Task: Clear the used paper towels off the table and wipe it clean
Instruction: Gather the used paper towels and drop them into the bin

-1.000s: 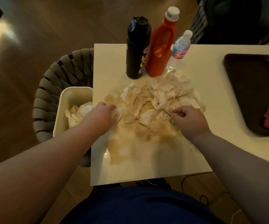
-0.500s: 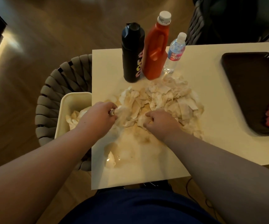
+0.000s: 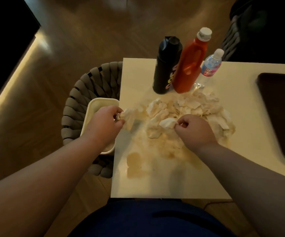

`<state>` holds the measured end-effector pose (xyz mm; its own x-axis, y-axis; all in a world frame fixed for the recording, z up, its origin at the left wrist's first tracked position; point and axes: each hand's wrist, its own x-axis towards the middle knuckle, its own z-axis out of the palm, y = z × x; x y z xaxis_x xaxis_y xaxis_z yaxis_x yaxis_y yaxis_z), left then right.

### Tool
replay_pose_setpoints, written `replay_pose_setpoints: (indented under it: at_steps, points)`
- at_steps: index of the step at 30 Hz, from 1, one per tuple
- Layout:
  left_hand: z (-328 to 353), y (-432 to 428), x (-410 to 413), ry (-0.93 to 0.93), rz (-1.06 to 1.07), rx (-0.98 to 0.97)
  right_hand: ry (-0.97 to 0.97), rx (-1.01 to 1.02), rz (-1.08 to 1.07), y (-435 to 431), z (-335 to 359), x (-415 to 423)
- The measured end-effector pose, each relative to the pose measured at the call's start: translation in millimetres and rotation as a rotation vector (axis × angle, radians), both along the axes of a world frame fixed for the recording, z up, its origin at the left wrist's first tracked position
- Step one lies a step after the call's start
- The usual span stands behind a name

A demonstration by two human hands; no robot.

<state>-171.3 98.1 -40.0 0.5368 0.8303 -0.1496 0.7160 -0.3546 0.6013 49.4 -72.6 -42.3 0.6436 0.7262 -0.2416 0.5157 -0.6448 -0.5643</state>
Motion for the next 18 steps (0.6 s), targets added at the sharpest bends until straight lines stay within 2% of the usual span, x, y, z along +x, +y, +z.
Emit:
replay_pose_setpoints:
  at_steps: [7, 13, 18]
  points:
    - [1.1, 20.0, -28.6, -0.011, 0.125, -0.005, 0.087, 0.124, -0.04, 17.3, 46.0, -11.4]
    - [-8.4, 30.7, -42.8, 0.021, 0.194, -0.019, 0.117, 0.143, -0.05, 27.2, 46.8, -20.5]
    - [-28.8, 35.4, -60.6, 0.081, 0.305, -0.105, 0.107, 0.11, -0.046, 29.9, 42.4, -28.9]
